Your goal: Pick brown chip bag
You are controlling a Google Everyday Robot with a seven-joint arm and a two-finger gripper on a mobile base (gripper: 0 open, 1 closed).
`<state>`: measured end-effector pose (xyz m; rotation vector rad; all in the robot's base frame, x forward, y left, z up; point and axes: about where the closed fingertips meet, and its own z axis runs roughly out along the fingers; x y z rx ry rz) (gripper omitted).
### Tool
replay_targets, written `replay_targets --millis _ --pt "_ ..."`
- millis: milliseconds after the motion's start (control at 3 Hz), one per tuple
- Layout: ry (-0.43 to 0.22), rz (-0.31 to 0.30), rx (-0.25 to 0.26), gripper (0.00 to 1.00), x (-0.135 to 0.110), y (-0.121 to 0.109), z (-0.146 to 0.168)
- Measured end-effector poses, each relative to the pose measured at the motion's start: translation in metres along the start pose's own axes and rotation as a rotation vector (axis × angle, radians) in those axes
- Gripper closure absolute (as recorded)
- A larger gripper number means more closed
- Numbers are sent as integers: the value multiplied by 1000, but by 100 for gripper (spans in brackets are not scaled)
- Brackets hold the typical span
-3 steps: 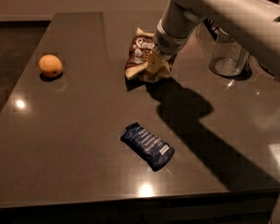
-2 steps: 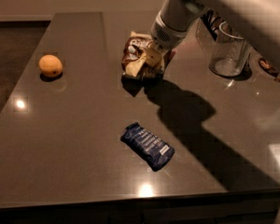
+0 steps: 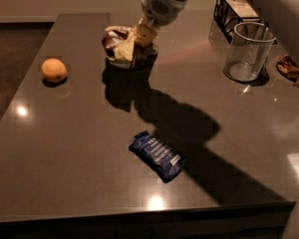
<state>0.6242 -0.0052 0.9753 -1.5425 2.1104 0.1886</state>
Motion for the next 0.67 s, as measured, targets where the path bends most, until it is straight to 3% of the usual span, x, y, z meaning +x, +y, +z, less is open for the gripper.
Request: replay_targets --millis 333,667 --pt "-25 -67 2 100 -26 3 -18" --pt "-25 -67 2 100 -26 4 -18"
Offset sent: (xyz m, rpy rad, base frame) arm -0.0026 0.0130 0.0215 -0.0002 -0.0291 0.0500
